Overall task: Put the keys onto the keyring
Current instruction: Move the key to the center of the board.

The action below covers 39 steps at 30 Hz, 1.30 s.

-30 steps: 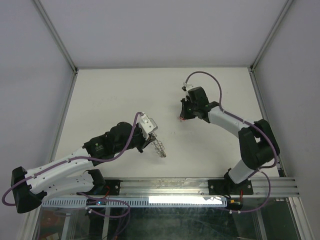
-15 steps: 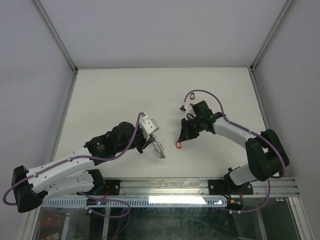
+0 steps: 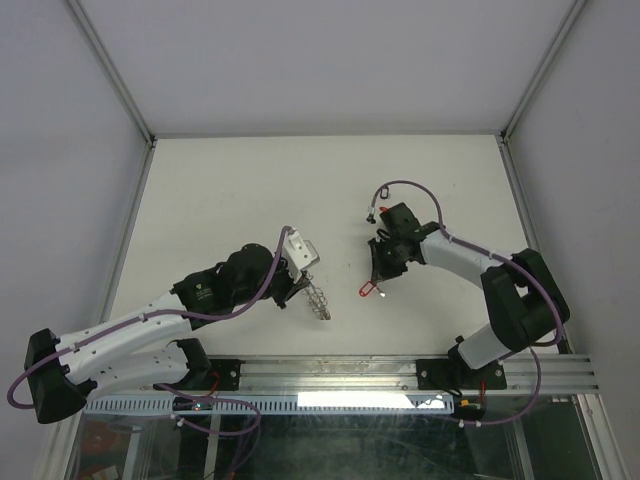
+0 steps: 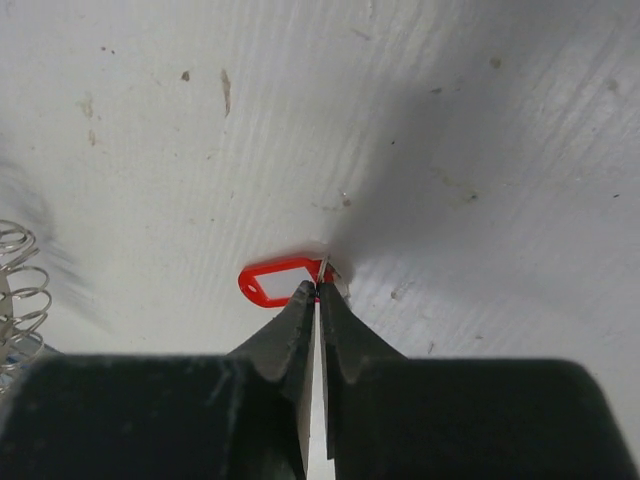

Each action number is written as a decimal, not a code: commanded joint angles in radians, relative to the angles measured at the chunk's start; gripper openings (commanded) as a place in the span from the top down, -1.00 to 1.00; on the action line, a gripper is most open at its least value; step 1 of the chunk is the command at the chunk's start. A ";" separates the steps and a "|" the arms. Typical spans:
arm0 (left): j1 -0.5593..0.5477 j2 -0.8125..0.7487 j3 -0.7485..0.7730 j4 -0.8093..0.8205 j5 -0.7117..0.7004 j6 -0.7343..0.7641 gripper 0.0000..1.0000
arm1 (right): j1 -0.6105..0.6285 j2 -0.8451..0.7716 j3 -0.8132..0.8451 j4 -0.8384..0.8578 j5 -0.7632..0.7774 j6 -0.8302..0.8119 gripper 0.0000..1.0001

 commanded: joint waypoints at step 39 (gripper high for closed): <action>0.016 0.043 0.076 0.040 -0.066 -0.115 1.00 | 0.193 -0.123 0.063 -0.070 0.423 0.138 0.15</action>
